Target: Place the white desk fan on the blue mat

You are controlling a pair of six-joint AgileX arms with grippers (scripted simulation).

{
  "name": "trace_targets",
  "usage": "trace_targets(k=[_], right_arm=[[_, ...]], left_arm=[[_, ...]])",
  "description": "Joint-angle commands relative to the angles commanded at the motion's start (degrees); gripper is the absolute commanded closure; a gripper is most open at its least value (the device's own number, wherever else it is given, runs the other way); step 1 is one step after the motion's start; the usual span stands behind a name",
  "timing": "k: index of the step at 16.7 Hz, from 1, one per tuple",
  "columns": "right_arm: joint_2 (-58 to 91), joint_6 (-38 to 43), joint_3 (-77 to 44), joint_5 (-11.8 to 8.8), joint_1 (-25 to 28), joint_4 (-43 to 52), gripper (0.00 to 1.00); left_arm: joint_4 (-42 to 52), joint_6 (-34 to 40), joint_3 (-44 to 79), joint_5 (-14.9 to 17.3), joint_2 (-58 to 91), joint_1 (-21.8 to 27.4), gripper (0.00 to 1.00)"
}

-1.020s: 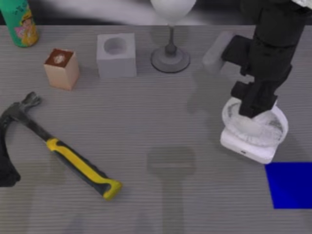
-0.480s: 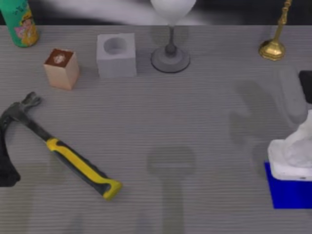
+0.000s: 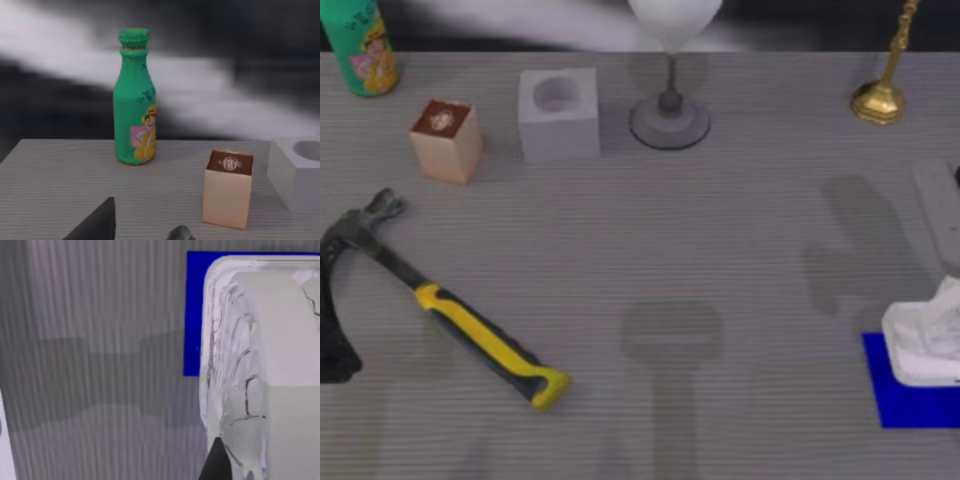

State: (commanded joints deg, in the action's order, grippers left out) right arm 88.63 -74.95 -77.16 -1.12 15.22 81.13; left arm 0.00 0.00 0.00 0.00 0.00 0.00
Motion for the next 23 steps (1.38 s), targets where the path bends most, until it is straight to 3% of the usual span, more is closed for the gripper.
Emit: trace_targets(k=[11, 23], right_arm=[[0.41, -0.35, 7.45, -0.01, -0.47, -8.02, 1.00], [0.41, -0.35, 7.45, -0.01, -0.47, -8.02, 0.10]], left_arm=[[0.00, 0.00, 0.00, 0.00, 0.00, 0.00, 0.00], [0.00, 0.00, 0.00, 0.00, 0.00, 0.00, 0.00]])
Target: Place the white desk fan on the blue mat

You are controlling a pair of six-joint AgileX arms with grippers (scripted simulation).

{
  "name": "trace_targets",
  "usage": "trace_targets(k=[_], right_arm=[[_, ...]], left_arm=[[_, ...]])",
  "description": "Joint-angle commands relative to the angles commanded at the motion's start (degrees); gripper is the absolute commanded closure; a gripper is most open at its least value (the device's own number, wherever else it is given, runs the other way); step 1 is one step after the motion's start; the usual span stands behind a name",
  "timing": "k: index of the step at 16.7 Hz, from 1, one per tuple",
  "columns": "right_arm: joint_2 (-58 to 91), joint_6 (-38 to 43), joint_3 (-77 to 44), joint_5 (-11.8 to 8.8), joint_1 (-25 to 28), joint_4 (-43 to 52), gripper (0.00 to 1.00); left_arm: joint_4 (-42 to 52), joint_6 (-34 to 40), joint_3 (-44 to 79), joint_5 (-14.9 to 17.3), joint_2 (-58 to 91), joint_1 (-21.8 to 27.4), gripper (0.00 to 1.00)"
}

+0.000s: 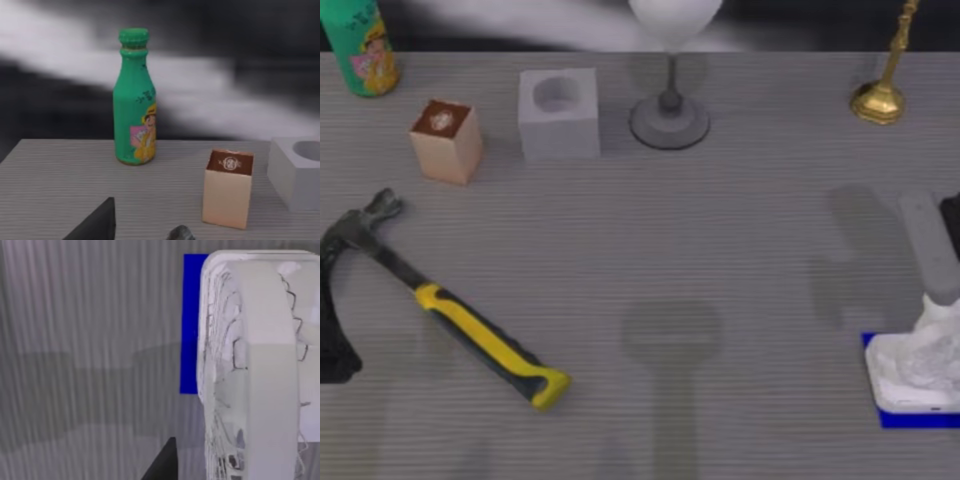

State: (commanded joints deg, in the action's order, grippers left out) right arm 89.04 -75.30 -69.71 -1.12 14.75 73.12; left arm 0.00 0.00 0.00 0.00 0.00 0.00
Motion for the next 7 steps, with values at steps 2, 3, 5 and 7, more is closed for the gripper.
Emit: trace_targets(k=[2, 3, 5, 7], right_arm=[[0.00, 0.00, 0.00, 0.00, 0.00, 0.00, 0.00], [0.00, 0.00, 0.00, 0.00, 0.00, 0.00, 0.00], [0.00, 0.00, 0.00, 0.00, 0.00, 0.00, 0.00], [0.00, 0.00, 0.00, 0.00, 0.00, 0.00, 0.00]], left_arm=[[0.00, 0.00, 0.00, 0.00, 0.00, 0.00, 0.00], [0.00, 0.00, 0.00, 0.00, 0.00, 0.00, 0.00], [0.00, 0.00, 0.00, 0.00, 0.00, 0.00, 0.00], [0.00, 0.00, 0.00, 0.00, 0.00, 0.00, 0.00]])
